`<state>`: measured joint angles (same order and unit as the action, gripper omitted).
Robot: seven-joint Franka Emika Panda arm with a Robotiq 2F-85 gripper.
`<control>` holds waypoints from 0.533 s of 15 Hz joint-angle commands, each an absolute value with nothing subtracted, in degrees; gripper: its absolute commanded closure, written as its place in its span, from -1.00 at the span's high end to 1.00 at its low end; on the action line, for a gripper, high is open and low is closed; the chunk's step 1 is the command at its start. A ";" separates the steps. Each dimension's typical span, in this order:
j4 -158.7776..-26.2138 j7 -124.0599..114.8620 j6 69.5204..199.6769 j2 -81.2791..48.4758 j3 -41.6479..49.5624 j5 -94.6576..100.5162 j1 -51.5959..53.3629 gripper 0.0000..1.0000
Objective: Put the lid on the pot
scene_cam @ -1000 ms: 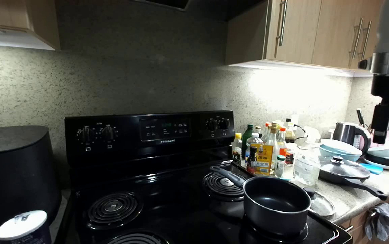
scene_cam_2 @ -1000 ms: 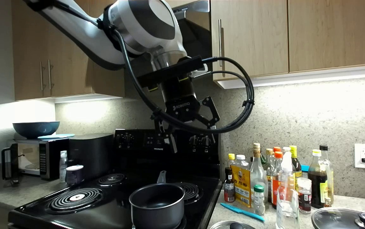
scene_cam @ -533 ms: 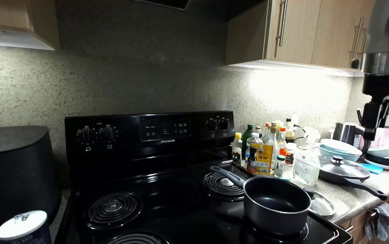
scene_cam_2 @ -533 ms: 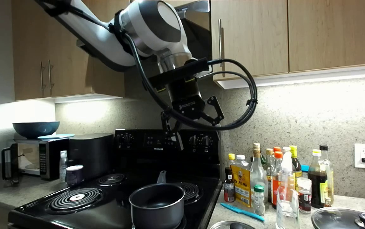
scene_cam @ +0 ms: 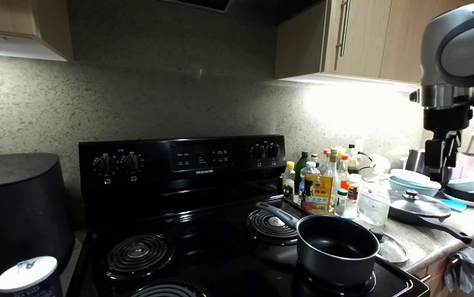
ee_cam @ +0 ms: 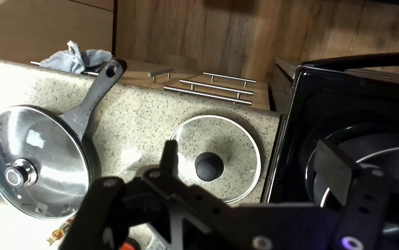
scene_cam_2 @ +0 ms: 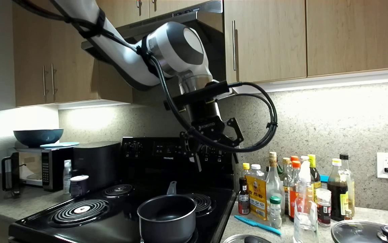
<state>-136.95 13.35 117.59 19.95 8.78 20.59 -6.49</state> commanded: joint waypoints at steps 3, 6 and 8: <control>-130.57 13.22 117.76 10.11 8.83 20.17 -6.98 1.00; -127.49 12.30 116.68 6.33 8.93 20.32 -7.41 1.00; -129.03 12.97 117.25 7.84 8.73 20.51 -7.23 1.00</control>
